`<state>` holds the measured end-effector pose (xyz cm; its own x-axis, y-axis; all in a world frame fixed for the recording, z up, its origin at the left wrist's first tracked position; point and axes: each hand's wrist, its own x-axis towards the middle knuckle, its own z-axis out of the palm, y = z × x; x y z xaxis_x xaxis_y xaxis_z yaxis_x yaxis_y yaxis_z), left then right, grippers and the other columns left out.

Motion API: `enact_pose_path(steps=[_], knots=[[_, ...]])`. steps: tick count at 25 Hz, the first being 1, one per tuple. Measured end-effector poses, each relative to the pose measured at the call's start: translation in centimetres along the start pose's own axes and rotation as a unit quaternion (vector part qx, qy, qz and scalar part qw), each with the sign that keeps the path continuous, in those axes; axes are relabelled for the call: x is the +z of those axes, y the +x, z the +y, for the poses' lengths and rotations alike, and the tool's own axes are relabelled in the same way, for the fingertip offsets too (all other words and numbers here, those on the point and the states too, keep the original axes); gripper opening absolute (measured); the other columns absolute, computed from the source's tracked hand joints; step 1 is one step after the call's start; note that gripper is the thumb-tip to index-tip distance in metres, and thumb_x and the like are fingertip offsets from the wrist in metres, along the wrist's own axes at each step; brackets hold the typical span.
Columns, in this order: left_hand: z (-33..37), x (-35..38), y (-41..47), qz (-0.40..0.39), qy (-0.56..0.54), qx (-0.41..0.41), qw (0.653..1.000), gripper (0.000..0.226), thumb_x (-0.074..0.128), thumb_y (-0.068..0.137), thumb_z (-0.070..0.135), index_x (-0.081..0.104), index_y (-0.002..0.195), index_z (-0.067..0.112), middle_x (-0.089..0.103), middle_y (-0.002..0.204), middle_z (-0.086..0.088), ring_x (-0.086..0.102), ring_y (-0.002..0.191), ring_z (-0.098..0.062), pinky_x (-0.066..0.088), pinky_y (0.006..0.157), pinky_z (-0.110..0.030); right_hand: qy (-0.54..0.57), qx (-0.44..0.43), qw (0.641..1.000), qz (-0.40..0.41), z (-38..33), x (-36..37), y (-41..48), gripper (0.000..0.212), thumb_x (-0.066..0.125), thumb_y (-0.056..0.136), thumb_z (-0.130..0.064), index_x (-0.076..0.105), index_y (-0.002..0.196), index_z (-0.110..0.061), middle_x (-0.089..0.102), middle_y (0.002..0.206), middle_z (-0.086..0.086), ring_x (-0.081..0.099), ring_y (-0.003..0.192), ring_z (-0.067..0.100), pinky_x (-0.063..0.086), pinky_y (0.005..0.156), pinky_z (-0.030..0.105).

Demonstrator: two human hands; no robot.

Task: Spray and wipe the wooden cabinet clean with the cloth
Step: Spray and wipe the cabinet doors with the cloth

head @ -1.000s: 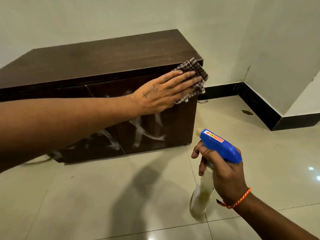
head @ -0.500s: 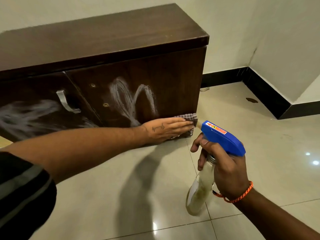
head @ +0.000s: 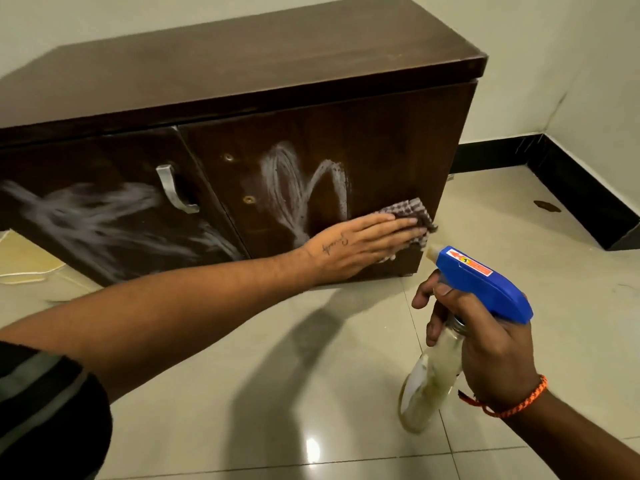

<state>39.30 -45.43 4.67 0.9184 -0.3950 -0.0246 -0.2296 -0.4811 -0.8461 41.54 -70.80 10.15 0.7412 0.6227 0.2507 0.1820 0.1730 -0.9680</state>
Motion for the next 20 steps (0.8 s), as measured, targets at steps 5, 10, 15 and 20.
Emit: enact_pose_path(steps=[5, 10, 15, 20], knots=[[-8.4, -4.7, 0.2, 0.187, -0.04, -0.223, 0.956, 0.054, 0.047, 0.107, 0.024, 0.034, 0.159, 0.018, 0.038, 0.162, -0.007, 0.036, 0.15, -0.028, 0.023, 0.124, -0.043, 0.007, -0.01, 1.0, -0.013, -1.9, 0.7, -0.5, 0.017, 0.055, 0.085, -0.029, 0.069, 0.077, -0.026, 0.066, 0.076, 0.014, 0.054, 0.045, 0.034, 0.05, 0.043, 0.031], [-6.6, -4.2, -2.9, 0.168, -0.034, -0.323, 0.931, 0.059, 0.049, 0.105, 0.028, 0.031, 0.159, 0.014, 0.033, 0.163, -0.009, 0.026, 0.15, -0.03, 0.01, 0.125, -0.044, 0.012, -0.006, 1.0, -0.028, -3.3, 0.7, -1.0, 0.017, 0.054, 0.08, -0.038, 0.07, 0.077, -0.034, 0.067, 0.077, 0.014, 0.055, 0.044, 0.029, 0.052, 0.043, 0.036], [-1.1, -1.3, -0.4, 0.055, -0.057, -0.139, 0.987, 0.067, 0.033, 0.103, 0.018, 0.002, 0.163, 0.013, 0.01, 0.171, -0.01, 0.009, 0.157, -0.03, 0.001, 0.126, -0.046, -0.014, 0.005, 1.0, -0.012, -2.5, 0.2, -0.9, 0.017, 0.055, 0.082, -0.035, 0.07, 0.077, -0.028, 0.067, 0.077, 0.012, 0.056, 0.045, 0.03, 0.052, 0.043, 0.037], [4.2, 1.1, 0.4, -0.055, 0.046, 0.092, 0.993, 0.059, 0.02, 0.105, 0.024, -0.012, 0.151, 0.003, 0.002, 0.171, -0.009, 0.003, 0.158, -0.027, -0.005, 0.122, -0.047, -0.032, 0.014, 0.999, 0.009, -1.3, -0.3, -1.3, 0.018, 0.054, 0.086, -0.022, 0.067, 0.075, -0.017, 0.068, 0.074, 0.011, 0.055, 0.041, 0.03, 0.05, 0.044, 0.03]])
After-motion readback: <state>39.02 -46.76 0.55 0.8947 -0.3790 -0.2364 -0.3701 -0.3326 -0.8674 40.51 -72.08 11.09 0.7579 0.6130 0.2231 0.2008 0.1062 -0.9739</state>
